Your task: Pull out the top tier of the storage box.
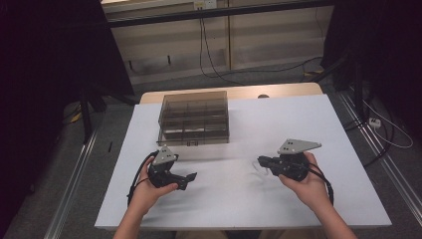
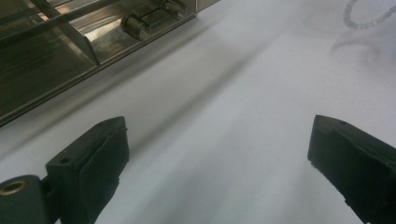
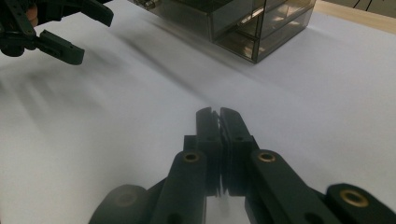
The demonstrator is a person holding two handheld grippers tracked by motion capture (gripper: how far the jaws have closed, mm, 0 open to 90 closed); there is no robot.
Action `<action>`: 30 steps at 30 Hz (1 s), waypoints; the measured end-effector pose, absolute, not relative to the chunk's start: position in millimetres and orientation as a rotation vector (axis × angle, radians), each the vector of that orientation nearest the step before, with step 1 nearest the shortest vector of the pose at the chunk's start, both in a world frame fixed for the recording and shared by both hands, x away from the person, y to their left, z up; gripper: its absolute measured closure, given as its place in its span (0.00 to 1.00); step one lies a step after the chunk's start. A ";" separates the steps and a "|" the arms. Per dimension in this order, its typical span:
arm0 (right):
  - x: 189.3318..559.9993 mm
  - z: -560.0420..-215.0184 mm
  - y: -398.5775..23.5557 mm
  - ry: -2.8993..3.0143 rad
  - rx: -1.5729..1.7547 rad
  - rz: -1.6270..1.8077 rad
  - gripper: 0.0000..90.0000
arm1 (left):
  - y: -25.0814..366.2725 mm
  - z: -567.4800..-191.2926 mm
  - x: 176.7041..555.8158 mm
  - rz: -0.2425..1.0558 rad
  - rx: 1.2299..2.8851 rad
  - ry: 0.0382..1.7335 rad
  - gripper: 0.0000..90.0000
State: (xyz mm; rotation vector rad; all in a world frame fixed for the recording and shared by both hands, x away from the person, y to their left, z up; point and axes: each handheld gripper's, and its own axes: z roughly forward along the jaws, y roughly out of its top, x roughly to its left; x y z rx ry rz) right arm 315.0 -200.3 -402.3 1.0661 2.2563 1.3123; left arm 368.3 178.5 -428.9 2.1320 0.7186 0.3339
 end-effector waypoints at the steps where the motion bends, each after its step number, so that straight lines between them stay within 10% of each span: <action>1: 315.3 -402.3 -199.1 2.259 1.060 1.313 0.97 | 178.5 -428.8 368.3 0.335 2.130 0.719 0.06; 30: 325.5 -411.4 -130.4 2.375 0.889 1.366 0.97 | 178.9 -428.7 368.4 0.329 2.125 0.716 0.06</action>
